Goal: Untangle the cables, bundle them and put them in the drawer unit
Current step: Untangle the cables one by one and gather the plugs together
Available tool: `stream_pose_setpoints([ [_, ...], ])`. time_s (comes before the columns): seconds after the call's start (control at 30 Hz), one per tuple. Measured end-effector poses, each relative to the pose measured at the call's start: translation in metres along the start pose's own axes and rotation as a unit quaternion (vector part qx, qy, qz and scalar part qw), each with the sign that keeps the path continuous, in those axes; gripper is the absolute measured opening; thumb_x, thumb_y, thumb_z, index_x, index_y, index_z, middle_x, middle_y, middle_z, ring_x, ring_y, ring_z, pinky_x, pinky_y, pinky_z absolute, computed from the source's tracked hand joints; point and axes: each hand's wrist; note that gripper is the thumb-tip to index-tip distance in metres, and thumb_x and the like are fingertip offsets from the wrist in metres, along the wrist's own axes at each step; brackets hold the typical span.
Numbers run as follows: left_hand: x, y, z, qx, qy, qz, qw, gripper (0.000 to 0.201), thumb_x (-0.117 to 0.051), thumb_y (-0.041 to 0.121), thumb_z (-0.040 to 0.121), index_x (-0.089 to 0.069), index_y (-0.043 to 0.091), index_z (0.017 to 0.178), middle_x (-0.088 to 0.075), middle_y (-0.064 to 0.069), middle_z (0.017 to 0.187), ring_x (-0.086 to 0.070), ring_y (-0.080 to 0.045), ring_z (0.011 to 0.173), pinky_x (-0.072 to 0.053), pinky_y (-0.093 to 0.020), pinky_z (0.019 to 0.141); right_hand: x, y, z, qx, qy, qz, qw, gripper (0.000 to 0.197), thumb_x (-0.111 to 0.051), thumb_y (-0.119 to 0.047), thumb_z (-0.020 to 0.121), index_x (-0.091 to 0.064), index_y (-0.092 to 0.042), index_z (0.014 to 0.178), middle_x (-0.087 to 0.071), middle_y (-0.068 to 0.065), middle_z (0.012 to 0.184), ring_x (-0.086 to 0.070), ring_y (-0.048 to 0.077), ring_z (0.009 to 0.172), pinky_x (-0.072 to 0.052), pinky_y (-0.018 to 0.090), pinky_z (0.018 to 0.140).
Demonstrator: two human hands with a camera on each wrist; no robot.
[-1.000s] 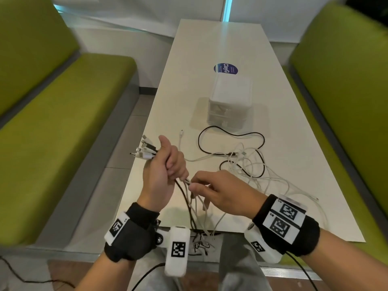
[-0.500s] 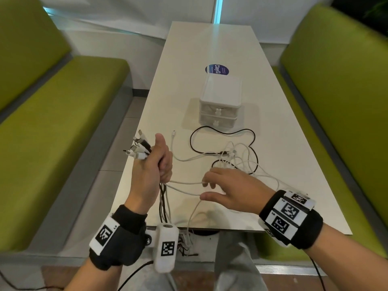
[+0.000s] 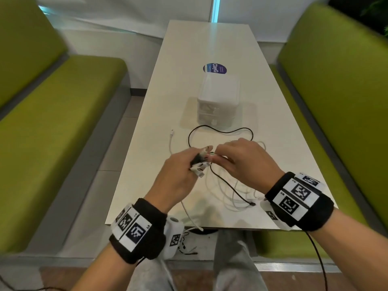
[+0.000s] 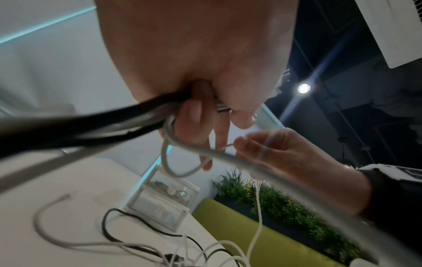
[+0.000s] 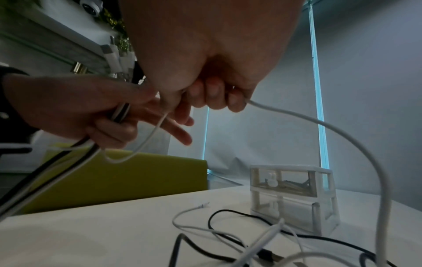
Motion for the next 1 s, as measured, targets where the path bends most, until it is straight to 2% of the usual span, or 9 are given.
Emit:
stream_pose_setpoints([
  [0.1,-0.008,0.010,-0.001,0.010,-0.028,-0.004,1.000,0.040,-0.057,0.008,0.091,-0.060,0.046,0.077,-0.069,0.016,0.082,-0.065,-0.006,0.085,-0.045,-0.015,0.072,0.006,0.007,-0.002,0.013,-0.033,-0.003,0.999,0.042,-0.038,-0.049,0.092,-0.056,-0.017,0.072,-0.046,-0.011,0.060,-0.043,0.018,0.054,-0.034,0.032,0.043],
  [0.2,0.004,0.015,-0.005,0.050,0.102,-0.144,0.983,0.040,-0.050,0.000,0.095,-0.061,0.033,0.075,-0.063,0.013,0.071,-0.061,0.000,0.072,-0.045,-0.012,0.069,0.014,0.024,-0.008,-0.053,-0.088,-0.001,0.995,0.048,-0.038,-0.057,0.095,-0.052,-0.016,0.073,-0.046,-0.008,0.058,-0.044,0.017,0.054,-0.036,0.034,0.050],
  [0.3,0.022,0.003,-0.005,0.096,0.221,-0.182,0.953,0.039,-0.048,0.027,0.102,-0.055,0.021,0.064,-0.052,-0.015,0.066,-0.056,-0.034,0.069,-0.040,-0.046,0.058,0.023,0.045,-0.014,-0.129,-0.071,0.065,0.987,0.041,-0.047,-0.043,0.098,-0.052,-0.012,0.072,-0.058,-0.004,0.061,-0.051,0.016,0.056,-0.037,0.032,0.056],
  [0.33,0.025,-0.002,-0.005,0.100,0.236,-0.176,0.951,0.042,-0.047,0.030,0.102,-0.054,0.023,0.061,-0.050,-0.013,0.064,-0.050,-0.040,0.066,-0.035,-0.047,0.054,0.024,0.049,-0.015,-0.139,-0.075,0.079,0.984,0.039,-0.048,-0.040,0.098,-0.057,-0.010,0.074,-0.064,-0.002,0.068,-0.056,0.017,0.061,-0.041,0.031,0.059],
  [0.43,0.022,-0.015,-0.001,0.113,0.246,-0.154,0.950,0.039,-0.048,0.030,0.101,-0.058,0.028,0.064,-0.056,0.012,0.058,-0.048,-0.010,0.062,-0.038,-0.028,0.057,0.024,0.050,-0.010,-0.157,-0.115,0.098,0.976,0.035,-0.051,-0.034,0.098,-0.062,-0.006,0.079,-0.068,0.003,0.077,-0.062,0.019,0.071,-0.048,0.036,0.070],
  [0.6,0.007,-0.016,-0.005,0.044,0.280,-0.054,0.958,0.021,-0.046,0.020,0.102,-0.064,0.020,0.114,-0.059,0.001,0.110,-0.055,-0.007,0.097,-0.039,-0.006,0.076,0.035,0.045,0.002,-0.231,-0.092,0.169,0.954,0.028,-0.053,-0.031,0.098,-0.070,-0.013,0.087,-0.072,-0.002,0.071,-0.068,0.012,0.066,-0.056,0.039,0.072],
  [0.7,-0.002,-0.001,-0.009,-0.041,0.317,-0.076,0.944,0.022,-0.042,0.022,0.103,-0.059,0.015,0.113,-0.056,-0.005,0.099,-0.055,-0.011,0.083,-0.046,-0.019,0.070,0.045,0.039,0.010,-0.253,-0.067,0.245,0.933,0.029,-0.056,-0.030,0.097,-0.071,-0.007,0.087,-0.073,0.004,0.073,-0.072,0.014,0.066,-0.060,0.038,0.073],
  [0.83,-0.012,0.015,-0.009,-0.112,0.297,-0.119,0.941,0.019,-0.042,0.021,0.097,-0.045,0.019,0.116,-0.049,0.010,0.087,-0.053,0.004,0.069,-0.041,-0.008,0.061,0.053,0.038,0.022,-0.248,0.015,0.285,0.926,0.030,-0.059,-0.029,0.096,-0.070,-0.005,0.083,-0.070,0.009,0.084,-0.074,0.016,0.071,-0.061,0.038,0.072],
  [1.0,-0.020,0.013,-0.001,-0.091,0.203,-0.078,0.972,0.030,-0.041,0.006,0.084,-0.065,0.009,0.102,-0.063,0.010,0.092,-0.057,0.003,0.080,-0.044,-0.012,0.072,0.062,0.041,0.036,-0.211,0.060,0.172,0.960,0.028,-0.055,-0.032,0.097,-0.075,-0.016,0.086,-0.073,-0.001,0.076,-0.065,0.004,0.067,-0.052,0.029,0.069],
])
Point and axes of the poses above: each hand's wrist, its own z-axis towards the middle knuckle, its own x-axis out of the back of the hand, y = z × x
